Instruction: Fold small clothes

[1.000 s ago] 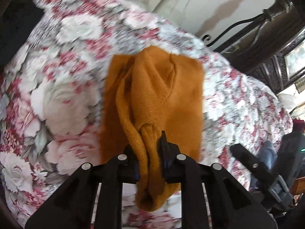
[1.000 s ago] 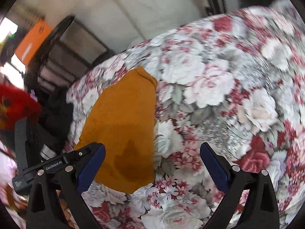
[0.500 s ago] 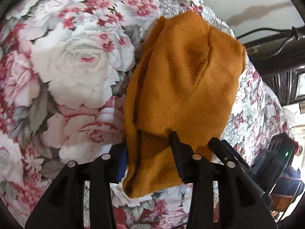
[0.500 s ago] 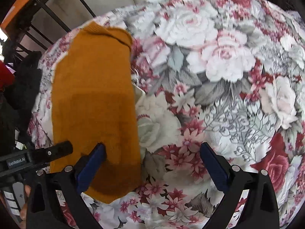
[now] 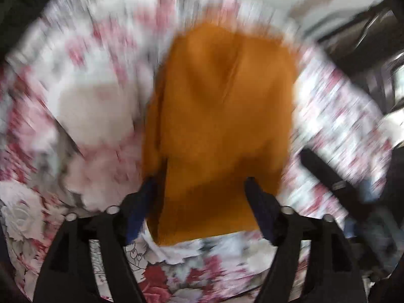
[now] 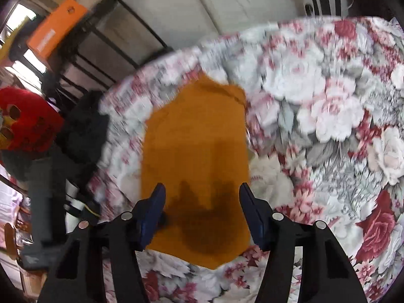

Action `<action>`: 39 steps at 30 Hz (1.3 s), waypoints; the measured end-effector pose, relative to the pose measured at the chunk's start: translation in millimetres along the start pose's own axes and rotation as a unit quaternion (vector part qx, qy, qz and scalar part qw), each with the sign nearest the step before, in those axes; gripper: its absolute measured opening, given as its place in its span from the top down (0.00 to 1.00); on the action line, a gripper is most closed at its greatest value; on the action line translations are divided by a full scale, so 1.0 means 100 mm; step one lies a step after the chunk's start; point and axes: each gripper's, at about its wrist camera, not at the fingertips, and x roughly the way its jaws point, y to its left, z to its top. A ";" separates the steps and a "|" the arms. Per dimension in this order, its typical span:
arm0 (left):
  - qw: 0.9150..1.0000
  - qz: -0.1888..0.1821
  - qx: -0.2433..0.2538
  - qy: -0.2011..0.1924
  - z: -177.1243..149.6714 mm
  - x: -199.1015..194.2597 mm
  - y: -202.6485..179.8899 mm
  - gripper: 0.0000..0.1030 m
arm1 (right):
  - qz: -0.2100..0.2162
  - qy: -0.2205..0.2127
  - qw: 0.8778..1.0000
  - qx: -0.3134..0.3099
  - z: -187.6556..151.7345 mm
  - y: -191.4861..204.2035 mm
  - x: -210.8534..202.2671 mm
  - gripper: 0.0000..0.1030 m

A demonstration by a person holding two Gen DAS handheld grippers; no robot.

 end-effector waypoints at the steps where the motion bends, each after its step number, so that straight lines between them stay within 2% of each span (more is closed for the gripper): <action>1: 0.999 0.024 -0.003 0.024 -0.03 0.20 0.03 0.18 | -0.014 0.036 0.999 0.015 -0.06 -0.11 0.19 0.41; 3: 0.999 0.036 -0.003 0.021 -0.06 0.29 0.03 0.17 | 0.014 0.043 0.998 0.053 -0.09 -0.24 0.32 0.37; 5: 0.998 0.053 0.016 0.011 -0.07 0.20 -0.07 0.18 | 0.037 0.024 0.996 0.075 -0.03 -0.28 0.20 0.40; 8: 0.999 0.029 0.022 -0.015 -0.07 0.00 -0.13 0.18 | 0.052 -0.045 0.997 0.034 0.14 -0.11 -0.12 0.40; 10: 0.999 0.033 0.024 -0.006 -0.07 0.05 -0.11 0.16 | 0.062 -0.059 0.996 0.022 0.22 -0.04 -0.18 0.40; 11: 0.999 0.033 0.018 0.009 -0.07 0.13 -0.07 0.11 | 0.070 -0.057 0.996 0.023 0.29 -0.03 -0.15 0.40; 13: 0.999 0.020 -0.004 0.038 -0.08 0.32 0.03 0.08 | 0.076 -0.047 0.995 0.032 0.43 -0.03 -0.01 0.41; 16: 0.999 0.025 0.004 0.039 -0.07 0.33 0.02 0.06 | 0.058 -0.056 0.996 0.033 0.73 -0.08 0.21 0.41; 20: 0.998 0.037 0.012 0.043 -0.04 0.41 -0.06 0.04 | 0.085 -0.044 0.990 0.104 1.07 -0.30 0.59 0.42; 24: 0.998 0.039 0.011 0.046 -0.01 0.44 -0.09 0.04 | 0.099 -0.061 0.979 0.166 1.18 -0.58 0.65 0.52; 26: 0.998 0.039 0.008 0.048 0.02 0.47 -0.14 0.04 | 0.094 -0.095 0.974 0.182 1.16 -0.67 0.47 0.51; 28: 0.998 0.037 0.004 0.044 0.03 0.46 -0.21 0.04 | 0.085 -0.112 0.974 0.176 1.11 -0.69 0.30 0.50; 31: 0.999 0.032 0.002 0.021 0.06 0.31 -0.21 0.04 | 0.098 -0.097 0.982 0.129 0.92 -0.53 0.05 0.48; 33: 0.999 0.032 0.003 0.005 0.06 0.22 -0.22 0.04 | 0.087 -0.084 0.989 0.085 0.73 -0.39 -0.08 0.38; 35: 0.999 0.032 0.003 -0.010 0.07 0.14 -0.23 0.05 | 0.046 -0.065 0.996 0.032 0.46 -0.20 -0.13 0.25; 36: 0.999 0.033 0.003 -0.014 0.07 0.12 -0.24 0.05 | 0.028 -0.058 0.998 0.023 0.35 -0.18 -0.13 0.24; 37: 0.999 0.035 0.004 -0.018 0.06 0.10 -0.24 0.05 | -0.010 -0.041 0.999 0.018 0.19 -0.18 -0.09 0.21; 39: 0.999 0.043 0.006 -0.022 0.06 0.07 -0.29 0.05 | -0.057 -0.008 0.998 0.040 0.00 -0.32 -0.04 0.20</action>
